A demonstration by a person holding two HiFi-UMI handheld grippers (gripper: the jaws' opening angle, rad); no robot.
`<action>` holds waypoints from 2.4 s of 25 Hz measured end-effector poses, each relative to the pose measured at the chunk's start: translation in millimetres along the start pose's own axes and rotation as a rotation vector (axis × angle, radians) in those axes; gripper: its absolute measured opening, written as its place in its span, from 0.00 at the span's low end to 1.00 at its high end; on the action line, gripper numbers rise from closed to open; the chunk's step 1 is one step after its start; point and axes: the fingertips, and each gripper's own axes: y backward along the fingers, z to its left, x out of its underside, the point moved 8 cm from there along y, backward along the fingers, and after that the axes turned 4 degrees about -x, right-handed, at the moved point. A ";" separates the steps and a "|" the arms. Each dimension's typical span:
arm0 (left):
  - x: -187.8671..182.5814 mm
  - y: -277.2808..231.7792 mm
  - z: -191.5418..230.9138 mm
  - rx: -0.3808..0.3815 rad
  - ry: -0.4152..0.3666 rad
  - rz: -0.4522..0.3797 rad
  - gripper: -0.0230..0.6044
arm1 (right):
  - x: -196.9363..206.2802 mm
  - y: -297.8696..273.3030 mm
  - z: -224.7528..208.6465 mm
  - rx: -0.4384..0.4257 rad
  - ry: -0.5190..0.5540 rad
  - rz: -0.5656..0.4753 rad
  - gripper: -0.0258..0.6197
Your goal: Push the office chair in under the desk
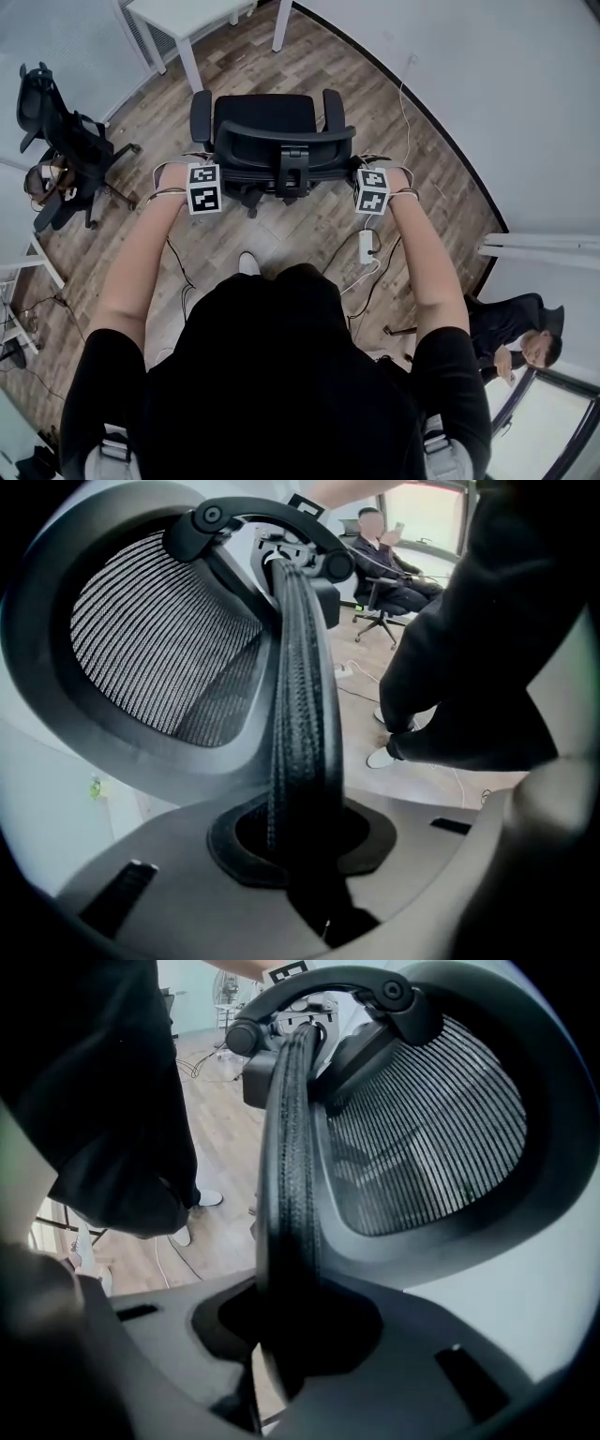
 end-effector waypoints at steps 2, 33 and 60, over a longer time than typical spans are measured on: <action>0.5 -2.8 10.5 0.002 0.003 0.002 0.13 | 2.6 -1.7 -11.0 -0.007 0.002 0.002 0.16; -45.3 -64.5 163.4 -0.008 0.140 0.071 0.14 | 98.9 -45.3 -187.5 0.007 0.121 -0.055 0.15; -95.9 -101.5 233.9 -0.042 0.286 0.115 0.14 | 171.2 -73.3 -293.0 0.013 0.267 -0.096 0.15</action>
